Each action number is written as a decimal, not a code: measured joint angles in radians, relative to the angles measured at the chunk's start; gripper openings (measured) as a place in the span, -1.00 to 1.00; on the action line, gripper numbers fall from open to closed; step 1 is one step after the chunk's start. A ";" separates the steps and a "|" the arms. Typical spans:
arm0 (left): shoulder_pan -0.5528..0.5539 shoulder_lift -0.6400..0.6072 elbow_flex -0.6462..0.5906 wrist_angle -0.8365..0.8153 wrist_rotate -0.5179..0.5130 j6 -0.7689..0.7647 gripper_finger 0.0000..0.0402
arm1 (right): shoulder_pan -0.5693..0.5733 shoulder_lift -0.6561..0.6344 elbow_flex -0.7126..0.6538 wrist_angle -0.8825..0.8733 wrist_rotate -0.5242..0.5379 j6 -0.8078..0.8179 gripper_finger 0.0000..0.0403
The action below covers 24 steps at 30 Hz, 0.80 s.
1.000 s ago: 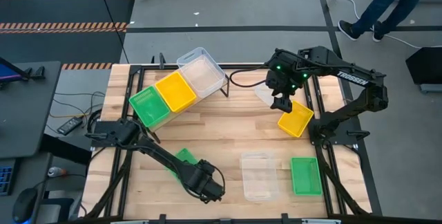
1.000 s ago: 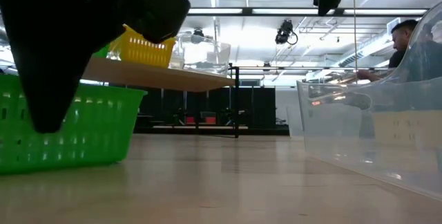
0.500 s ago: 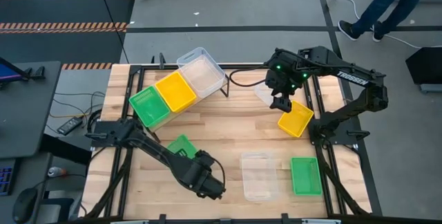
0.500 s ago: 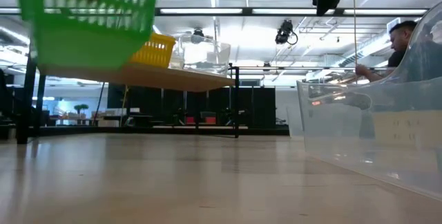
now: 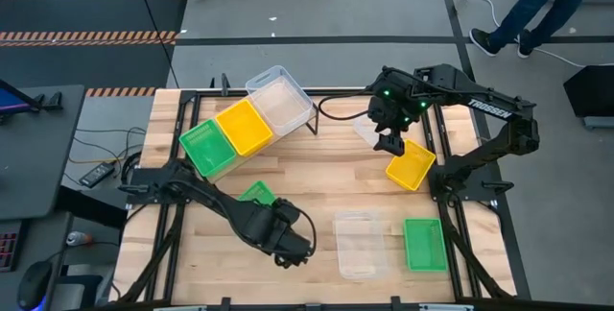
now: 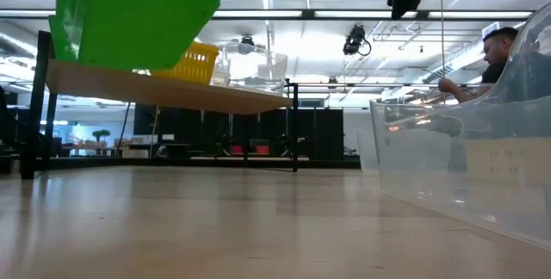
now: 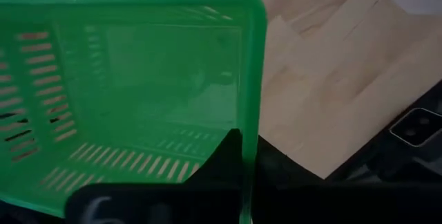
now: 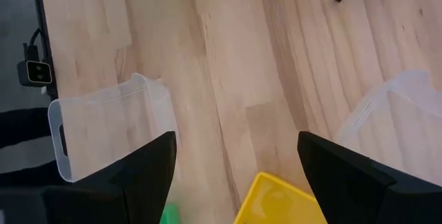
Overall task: Stack baskets on shelf by color
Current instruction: Stack the left green bin on top of the other green bin on the shelf
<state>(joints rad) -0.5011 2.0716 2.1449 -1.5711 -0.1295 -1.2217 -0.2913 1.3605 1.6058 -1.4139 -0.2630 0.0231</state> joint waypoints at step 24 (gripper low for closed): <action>0.029 -0.339 0.000 0.000 -0.139 0.036 -0.97 | -0.073 0.000 0.000 0.053 0.011 -0.006 0.52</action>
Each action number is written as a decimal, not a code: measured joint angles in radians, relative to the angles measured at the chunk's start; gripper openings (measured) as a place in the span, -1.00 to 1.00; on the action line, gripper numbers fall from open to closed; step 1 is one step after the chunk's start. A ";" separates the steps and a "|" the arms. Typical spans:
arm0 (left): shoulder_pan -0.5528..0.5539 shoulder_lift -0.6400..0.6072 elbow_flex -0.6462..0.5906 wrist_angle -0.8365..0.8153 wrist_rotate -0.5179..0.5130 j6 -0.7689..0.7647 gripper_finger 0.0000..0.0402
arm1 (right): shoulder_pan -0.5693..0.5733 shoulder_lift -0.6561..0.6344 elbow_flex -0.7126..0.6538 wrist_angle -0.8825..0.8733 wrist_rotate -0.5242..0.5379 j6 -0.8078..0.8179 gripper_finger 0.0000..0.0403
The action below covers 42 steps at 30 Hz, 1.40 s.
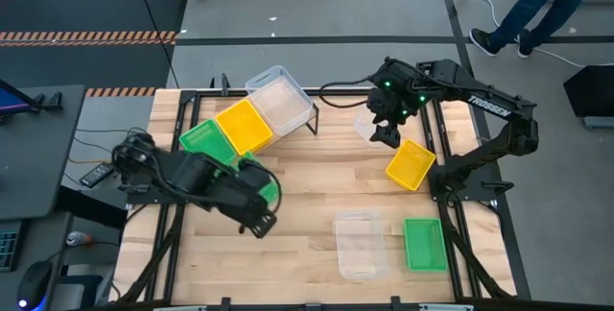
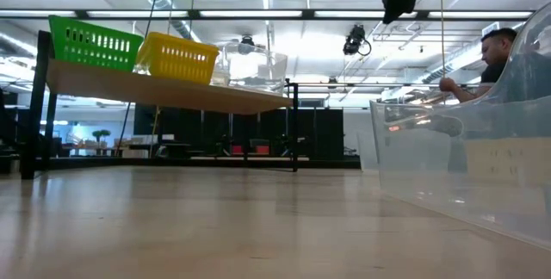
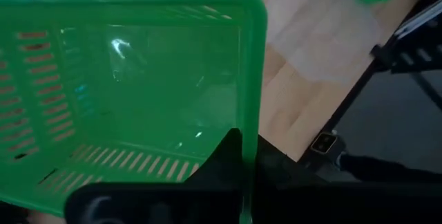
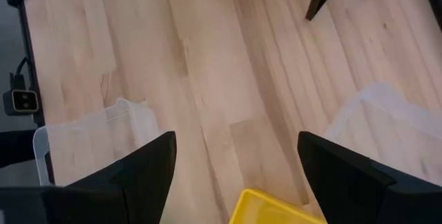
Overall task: Stack baskets on shelf by color
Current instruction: Stack the left green bin on top of the other green bin on the shelf
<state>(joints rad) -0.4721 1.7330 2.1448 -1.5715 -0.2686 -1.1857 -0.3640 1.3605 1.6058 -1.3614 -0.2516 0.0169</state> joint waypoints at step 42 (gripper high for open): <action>0.161 -0.576 -0.668 0.001 -0.057 0.318 -0.97 | -0.067 0.001 0.000 0.021 0.051 0.124 0.52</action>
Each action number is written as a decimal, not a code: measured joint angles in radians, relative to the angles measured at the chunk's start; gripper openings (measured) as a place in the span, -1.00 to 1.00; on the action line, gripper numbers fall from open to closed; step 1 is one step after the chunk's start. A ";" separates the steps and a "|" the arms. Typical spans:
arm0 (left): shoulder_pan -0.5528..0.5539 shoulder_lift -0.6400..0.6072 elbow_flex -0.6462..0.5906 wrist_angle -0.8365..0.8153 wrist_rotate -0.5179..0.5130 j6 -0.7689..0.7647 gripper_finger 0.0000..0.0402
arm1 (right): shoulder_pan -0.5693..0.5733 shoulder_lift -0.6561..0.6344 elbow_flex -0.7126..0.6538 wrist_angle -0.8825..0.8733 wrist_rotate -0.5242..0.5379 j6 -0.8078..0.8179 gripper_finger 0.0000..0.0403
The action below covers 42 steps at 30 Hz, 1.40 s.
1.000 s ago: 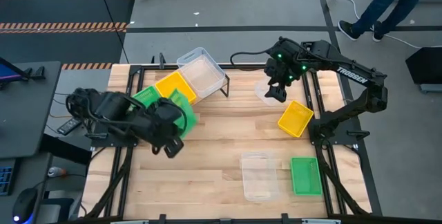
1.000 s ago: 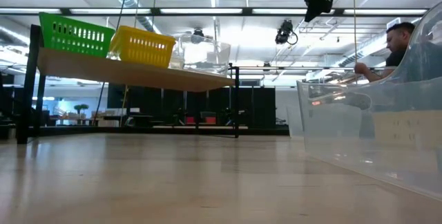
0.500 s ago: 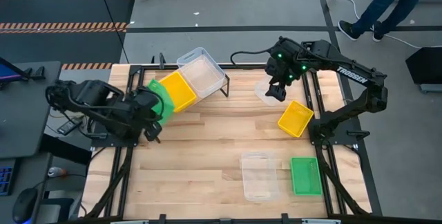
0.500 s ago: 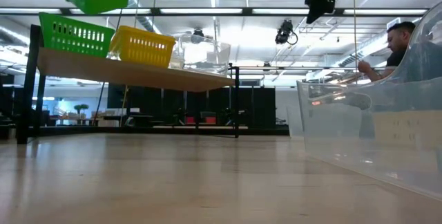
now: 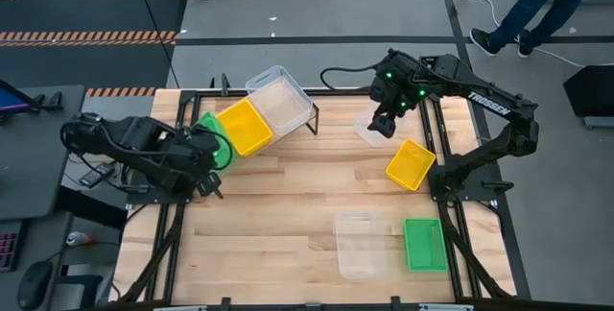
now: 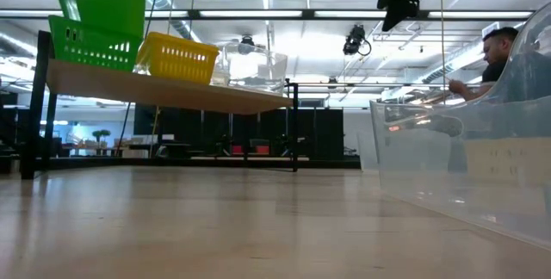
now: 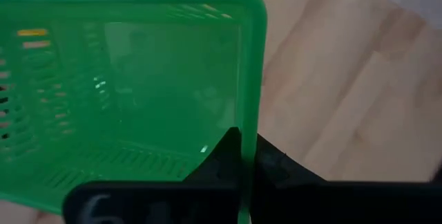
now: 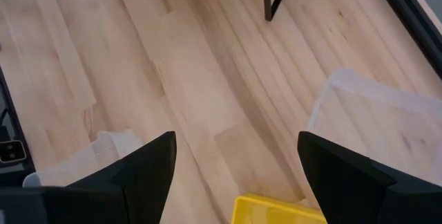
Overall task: Stack baskets on shelf by color
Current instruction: Stack the left green bin on top of the other green bin on the shelf
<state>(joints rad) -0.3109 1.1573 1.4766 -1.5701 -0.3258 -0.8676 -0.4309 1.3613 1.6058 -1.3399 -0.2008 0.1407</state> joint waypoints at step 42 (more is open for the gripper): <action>0.181 -0.019 -0.112 -0.001 0.058 0.113 -0.97 | 0.008 0.000 0.000 0.017 0.051 0.156 0.52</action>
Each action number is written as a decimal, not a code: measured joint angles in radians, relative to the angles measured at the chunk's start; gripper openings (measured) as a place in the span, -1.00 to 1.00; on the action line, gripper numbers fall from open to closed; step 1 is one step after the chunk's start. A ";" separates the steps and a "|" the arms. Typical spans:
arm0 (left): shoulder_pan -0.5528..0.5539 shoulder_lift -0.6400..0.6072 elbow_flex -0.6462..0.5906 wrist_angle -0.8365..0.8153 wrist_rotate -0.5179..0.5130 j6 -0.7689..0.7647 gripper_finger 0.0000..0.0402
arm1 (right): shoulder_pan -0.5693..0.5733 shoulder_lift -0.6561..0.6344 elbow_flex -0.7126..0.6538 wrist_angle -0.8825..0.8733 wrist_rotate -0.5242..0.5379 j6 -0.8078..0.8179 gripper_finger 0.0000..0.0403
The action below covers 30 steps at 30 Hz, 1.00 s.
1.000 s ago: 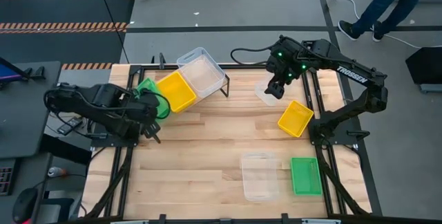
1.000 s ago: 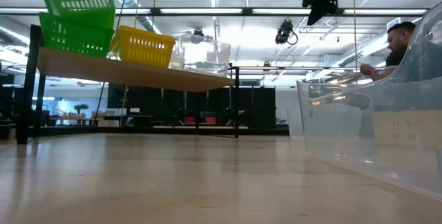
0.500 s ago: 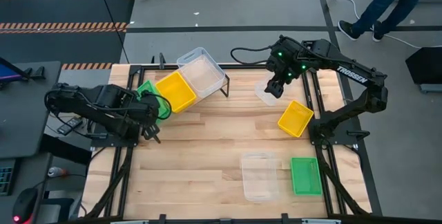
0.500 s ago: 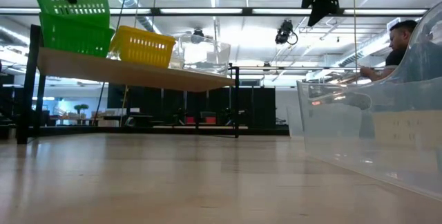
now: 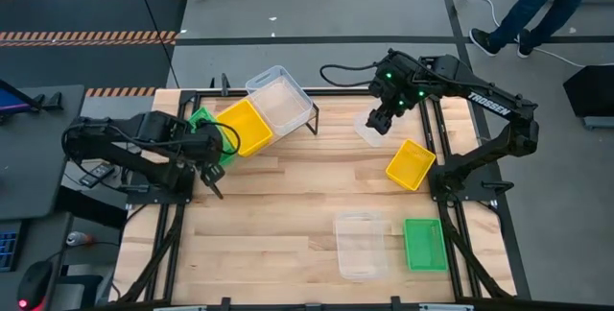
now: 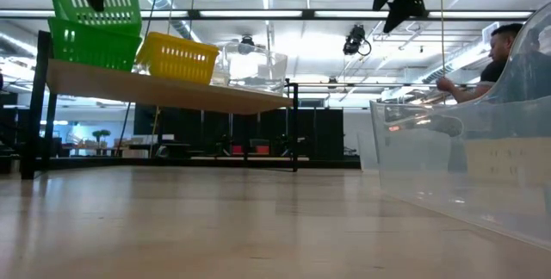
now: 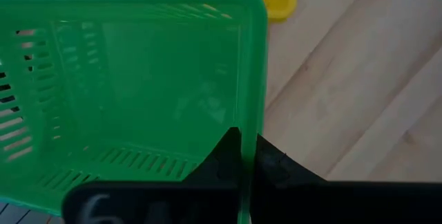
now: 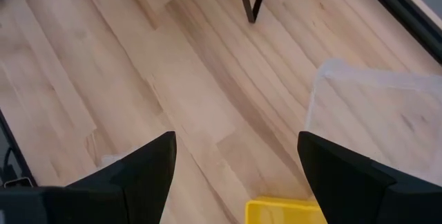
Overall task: Stack baskets on shelf by color
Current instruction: Stack the left green bin on top of the other green bin on the shelf, then stack the top transparent bin on top of the other transparent bin on the shelf
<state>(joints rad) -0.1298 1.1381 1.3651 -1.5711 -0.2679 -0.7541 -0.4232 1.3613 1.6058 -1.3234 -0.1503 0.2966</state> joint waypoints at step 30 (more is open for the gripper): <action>0.000 0.000 0.001 0.052 0.109 -0.118 -0.39 | 0.002 -0.002 0.000 -0.021 -0.087 -0.031 0.52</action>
<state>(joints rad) -0.1296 1.1385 1.3661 -1.5196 -0.1585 -0.8719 -0.4214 1.3593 1.6058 -1.3446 -0.2369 0.2659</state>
